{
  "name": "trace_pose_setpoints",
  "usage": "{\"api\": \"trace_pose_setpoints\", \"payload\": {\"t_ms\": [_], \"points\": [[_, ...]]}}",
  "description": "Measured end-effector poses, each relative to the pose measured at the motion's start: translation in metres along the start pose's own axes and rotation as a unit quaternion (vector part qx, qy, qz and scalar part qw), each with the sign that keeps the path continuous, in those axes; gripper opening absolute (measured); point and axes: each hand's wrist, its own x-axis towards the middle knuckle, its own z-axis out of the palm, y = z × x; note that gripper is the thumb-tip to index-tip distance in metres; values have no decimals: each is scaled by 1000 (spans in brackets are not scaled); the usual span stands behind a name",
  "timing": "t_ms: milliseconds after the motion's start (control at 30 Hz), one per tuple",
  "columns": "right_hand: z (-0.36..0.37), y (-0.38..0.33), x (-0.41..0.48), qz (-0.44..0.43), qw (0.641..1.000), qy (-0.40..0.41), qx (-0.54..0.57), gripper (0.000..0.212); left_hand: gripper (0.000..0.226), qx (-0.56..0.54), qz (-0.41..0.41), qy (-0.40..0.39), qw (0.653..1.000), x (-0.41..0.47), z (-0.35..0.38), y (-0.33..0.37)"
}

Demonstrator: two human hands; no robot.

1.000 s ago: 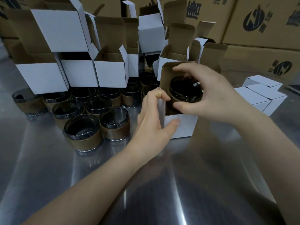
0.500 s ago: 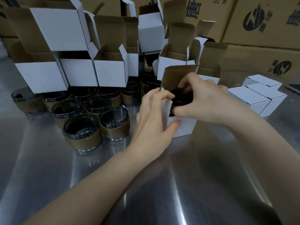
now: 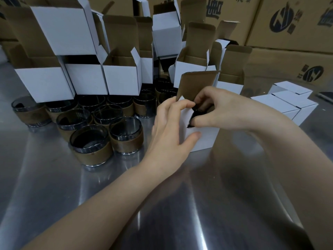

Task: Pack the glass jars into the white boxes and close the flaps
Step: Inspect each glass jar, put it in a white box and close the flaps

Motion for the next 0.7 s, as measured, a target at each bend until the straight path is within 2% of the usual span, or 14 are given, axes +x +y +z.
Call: {"api": "trace_pose_setpoints", "payload": {"t_ms": [200,367,500,700], "points": [[2,5,-2,-26,999,16,14,39,54,-11,-5,-3,1000,-1,-1,-1],[3,5,-4,-99,990,97,-28,39,67,-44,-27,17,999,0,-3,0],[4,10,0,-155,977,146,-21,39,57,-50,-40,21,998,1,-4,-2],[0,12,0,-181,972,144,-33,45,40,-57,-85,12,995,3,-5,-4]]}}
